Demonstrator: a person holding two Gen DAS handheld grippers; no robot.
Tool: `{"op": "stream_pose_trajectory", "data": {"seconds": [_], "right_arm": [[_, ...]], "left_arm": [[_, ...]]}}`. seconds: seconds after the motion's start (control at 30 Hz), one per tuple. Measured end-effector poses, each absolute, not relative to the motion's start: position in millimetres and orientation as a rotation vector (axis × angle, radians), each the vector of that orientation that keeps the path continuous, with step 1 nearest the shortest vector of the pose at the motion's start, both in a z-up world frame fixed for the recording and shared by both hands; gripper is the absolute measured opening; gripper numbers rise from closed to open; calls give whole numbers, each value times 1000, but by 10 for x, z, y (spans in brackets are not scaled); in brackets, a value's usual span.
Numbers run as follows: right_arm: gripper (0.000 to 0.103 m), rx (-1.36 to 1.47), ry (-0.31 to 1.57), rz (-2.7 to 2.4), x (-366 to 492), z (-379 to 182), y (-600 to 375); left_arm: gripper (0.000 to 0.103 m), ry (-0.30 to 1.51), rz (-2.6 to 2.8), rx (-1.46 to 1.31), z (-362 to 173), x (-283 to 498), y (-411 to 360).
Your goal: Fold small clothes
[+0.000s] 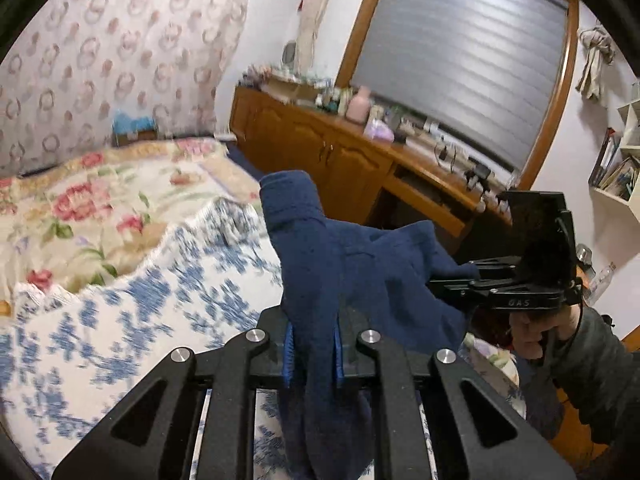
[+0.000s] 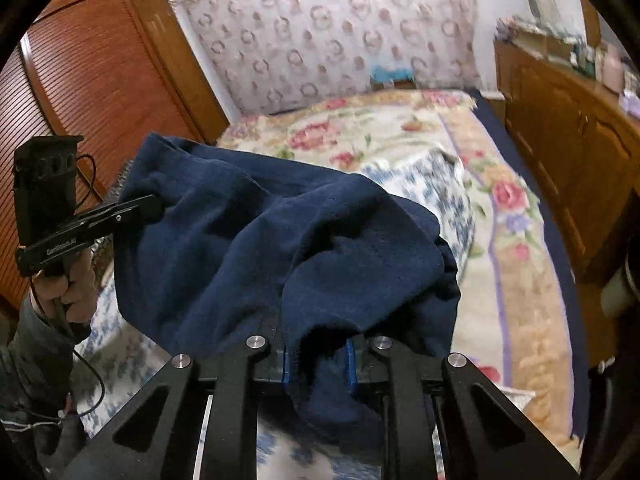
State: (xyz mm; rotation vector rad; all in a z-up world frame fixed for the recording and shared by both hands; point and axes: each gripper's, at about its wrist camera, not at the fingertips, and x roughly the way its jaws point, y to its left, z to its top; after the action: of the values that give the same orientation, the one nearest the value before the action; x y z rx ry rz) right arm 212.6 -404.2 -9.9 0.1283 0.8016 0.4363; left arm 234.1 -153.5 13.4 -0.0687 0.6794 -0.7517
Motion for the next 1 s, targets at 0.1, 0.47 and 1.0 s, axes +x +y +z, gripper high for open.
{"op": "stream_pose_trajectory", "data": {"seconds": [0.1,0.47,1.0], "right_arm": [[19,110,764,474,2150,42,-3888],[18,-95,605,739,2644,732,-2421],[15,-541,550,961,3750,435,844]], "left_arm": [[15,629,-709,-75,309,2267,-1255],[15,451,-363,-134,758,1730,307],[16,595,137,-304,-443,1370,1722]]}}
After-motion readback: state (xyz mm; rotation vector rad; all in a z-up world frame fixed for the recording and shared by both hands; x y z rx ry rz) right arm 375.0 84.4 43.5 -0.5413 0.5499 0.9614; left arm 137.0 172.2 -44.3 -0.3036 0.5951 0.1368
